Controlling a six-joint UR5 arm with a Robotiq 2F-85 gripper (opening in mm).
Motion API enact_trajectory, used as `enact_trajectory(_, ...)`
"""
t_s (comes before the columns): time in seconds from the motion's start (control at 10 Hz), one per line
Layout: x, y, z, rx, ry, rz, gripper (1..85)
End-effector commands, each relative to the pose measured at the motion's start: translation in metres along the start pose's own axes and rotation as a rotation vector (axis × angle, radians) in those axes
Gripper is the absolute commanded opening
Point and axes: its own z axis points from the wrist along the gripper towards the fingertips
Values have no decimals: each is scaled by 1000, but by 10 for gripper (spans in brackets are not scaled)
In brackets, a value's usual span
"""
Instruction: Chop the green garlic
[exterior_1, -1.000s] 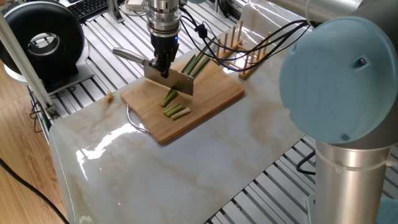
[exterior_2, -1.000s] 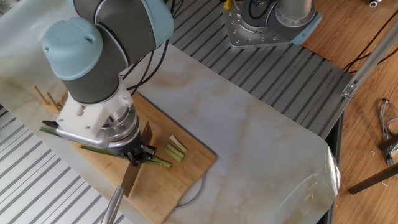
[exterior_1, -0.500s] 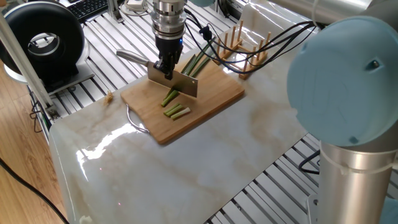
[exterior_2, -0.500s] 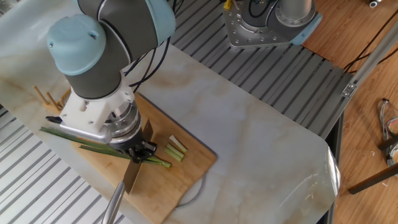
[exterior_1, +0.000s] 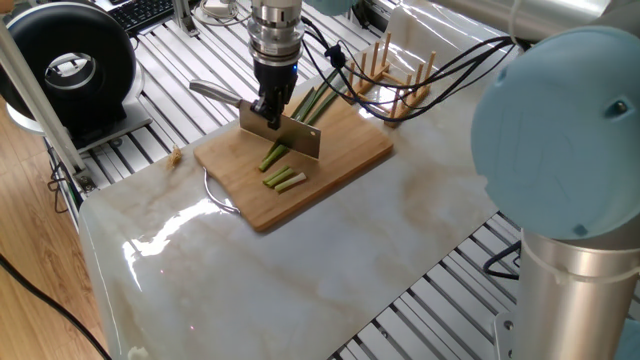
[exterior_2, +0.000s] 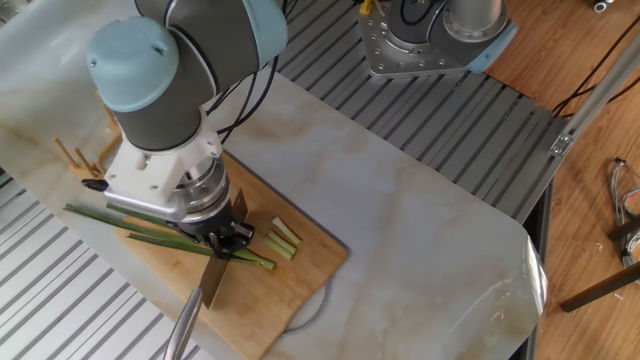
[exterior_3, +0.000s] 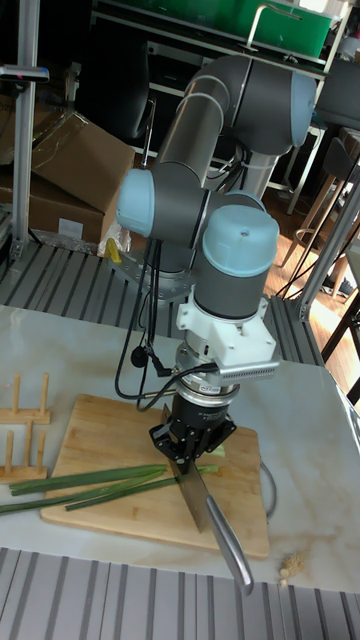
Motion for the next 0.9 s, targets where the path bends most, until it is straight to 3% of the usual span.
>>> enact_trajectory(0.0, 6, 0, -5, -22, -7, -10, 13)
enact_trajectory(0.2, 4, -2, -9, -21, 3, -7, 13)
enact_trajectory(0.6, -8, -4, 6, -12, 6, 9, 13)
enact_trajectory(0.8, -7, -3, -1, -9, 16, 9, 13)
